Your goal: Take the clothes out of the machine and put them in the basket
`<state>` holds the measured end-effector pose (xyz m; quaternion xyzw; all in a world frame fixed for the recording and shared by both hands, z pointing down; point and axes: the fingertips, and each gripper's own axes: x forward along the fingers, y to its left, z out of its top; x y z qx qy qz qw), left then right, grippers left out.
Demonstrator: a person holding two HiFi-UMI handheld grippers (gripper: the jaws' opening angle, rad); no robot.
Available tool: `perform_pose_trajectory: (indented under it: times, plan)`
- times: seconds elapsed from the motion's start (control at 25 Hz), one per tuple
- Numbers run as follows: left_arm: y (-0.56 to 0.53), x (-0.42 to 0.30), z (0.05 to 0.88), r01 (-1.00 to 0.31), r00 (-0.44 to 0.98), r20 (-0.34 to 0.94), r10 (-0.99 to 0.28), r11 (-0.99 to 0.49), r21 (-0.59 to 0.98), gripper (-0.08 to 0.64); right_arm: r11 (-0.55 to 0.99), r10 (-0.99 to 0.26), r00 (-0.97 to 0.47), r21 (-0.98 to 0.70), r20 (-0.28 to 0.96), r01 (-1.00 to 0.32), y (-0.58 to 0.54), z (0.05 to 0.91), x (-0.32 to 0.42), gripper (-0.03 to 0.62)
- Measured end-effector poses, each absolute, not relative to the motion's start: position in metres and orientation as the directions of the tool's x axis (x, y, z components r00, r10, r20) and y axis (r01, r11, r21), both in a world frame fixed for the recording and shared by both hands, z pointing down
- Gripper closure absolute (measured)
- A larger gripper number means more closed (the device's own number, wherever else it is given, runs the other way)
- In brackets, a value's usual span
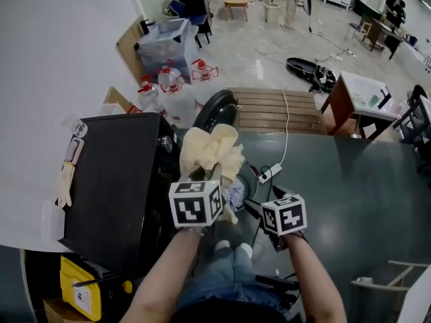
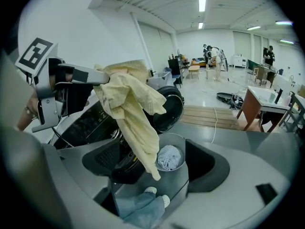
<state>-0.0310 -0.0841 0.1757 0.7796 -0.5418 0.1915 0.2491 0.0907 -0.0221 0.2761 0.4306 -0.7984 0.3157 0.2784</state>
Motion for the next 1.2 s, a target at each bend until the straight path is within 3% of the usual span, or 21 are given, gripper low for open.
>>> perform_pose_trajectory:
  times: [0.44, 0.84, 1.2]
  plan:
    - [-0.11, -0.006, 0.156, -0.868, 0.486, 0.485, -0.727, -0.467, 0.17, 0.474, 0.403, -0.55, -0.451, -0.249, 0.703, -0.88, -0.035, 0.27, 0.098, 0.163]
    - [-0.136, 0.006, 0.248, -0.802, 0.559, 0.545, -0.625, -0.573, 0.165, 0.474, 0.299, -0.59, -0.45, -0.336, 0.671, -0.893, -0.049, 0.321, 0.098, 0.163]
    - [-0.144, 0.018, 0.36, -0.785, 0.536, 0.607, -0.586, -0.61, 0.104, 0.474, 0.24, -0.564, -0.442, -0.374, 0.698, -0.896, -0.067, 0.398, 0.099, 0.163]
